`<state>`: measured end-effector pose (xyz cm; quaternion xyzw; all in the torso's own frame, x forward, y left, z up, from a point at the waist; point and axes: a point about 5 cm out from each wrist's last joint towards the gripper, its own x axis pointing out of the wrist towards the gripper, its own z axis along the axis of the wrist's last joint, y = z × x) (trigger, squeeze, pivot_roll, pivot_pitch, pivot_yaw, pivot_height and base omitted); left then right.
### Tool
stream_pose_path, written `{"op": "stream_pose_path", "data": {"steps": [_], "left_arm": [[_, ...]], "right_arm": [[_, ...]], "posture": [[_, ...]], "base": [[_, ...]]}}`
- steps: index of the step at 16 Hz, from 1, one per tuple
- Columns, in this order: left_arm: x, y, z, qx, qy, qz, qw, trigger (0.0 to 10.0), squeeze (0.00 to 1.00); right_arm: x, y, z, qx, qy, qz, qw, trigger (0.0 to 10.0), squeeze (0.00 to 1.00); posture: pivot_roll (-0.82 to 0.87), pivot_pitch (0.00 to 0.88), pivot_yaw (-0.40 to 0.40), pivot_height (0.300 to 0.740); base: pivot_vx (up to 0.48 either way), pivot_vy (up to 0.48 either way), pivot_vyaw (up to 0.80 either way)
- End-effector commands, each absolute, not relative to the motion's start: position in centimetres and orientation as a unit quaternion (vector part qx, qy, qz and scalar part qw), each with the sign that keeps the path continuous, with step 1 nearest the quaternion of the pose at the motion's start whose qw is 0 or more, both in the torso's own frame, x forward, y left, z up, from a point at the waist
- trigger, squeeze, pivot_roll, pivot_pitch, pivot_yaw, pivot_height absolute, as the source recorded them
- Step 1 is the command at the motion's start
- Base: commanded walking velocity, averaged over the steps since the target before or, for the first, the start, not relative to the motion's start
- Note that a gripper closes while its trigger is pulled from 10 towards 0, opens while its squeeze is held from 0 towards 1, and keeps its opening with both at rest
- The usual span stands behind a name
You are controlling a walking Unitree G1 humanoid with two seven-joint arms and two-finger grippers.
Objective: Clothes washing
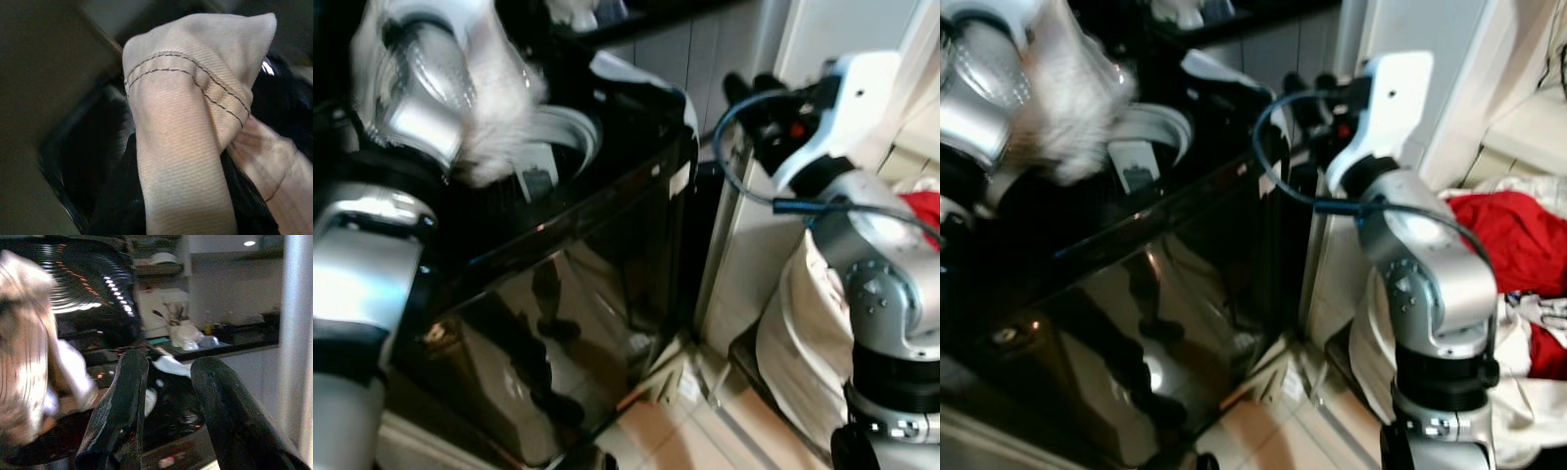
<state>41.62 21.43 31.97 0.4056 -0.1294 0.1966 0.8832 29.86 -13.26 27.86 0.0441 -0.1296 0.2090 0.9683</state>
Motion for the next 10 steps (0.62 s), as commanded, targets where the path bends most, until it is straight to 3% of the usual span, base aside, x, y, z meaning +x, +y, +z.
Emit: {"op": "stream_pose_path", "data": {"steps": [1,2,4,7,8,9,10], "left_arm": [[42.0,20.6,30.4,0.36,-0.101,0.146,0.916,10.0,0.0],[42.2,19.9,27.3,0.28,-0.048,0.107,0.953,10.0,0.0],[42.1,19.2,23.7,0.188,0.024,0.066,0.98,10.0,0.0],[42.1,18.9,22.1,0.148,0.091,0.047,0.984,10.0,0.0],[42.1,18.7,22.2,0.125,0.092,0.036,0.987,10.0,0.92],[42.2,18.6,22.5,0.11,0.087,0.025,0.99,10.0,1.0],[42.2,18.3,22.6,0.09,0.087,0.01,0.992,10.0,1.0]], "right_arm": [[29.5,-12.9,27.9,0.042,-0.13,0.22,0.966,10.0,0.0],[29.5,-12.7,27.8,0.041,-0.126,0.227,0.965,10.0,0.0],[29.3,-12.3,27.4,0.039,-0.112,0.245,0.962,10.0,0.0],[28.1,-11.2,26.4,0.044,-0.067,0.322,0.943,10.0,0.0],[27.8,-10.9,26.2,0.051,-0.059,0.341,0.937,10.0,0.0],[27.6,-10.8,26.2,0.052,-0.057,0.351,0.933,10.0,0.0],[27.5,-10.7,26.2,0.051,-0.053,0.355,0.932,10.0,0.0]], "posture": [[-0.01,0.0,0.079,0.74],[-0.01,0.0,0.08,0.74],[-0.02,0.0,0.082,0.74],[-0.02,0.0,0.081,0.74],[-0.02,0.0,0.081,0.74],[-0.02,0.0,0.081,0.74],[-0.02,0.0,0.08,0.74]], "base": [[0.0,0.0,0.0],[0.0,0.0,0.0],[0.0,0.0,0.0],[0.0,0.0,0.0],[0.0,0.0,0.0],[0.0,0.0,0.0],[0.0,0.0,0.0]]}}
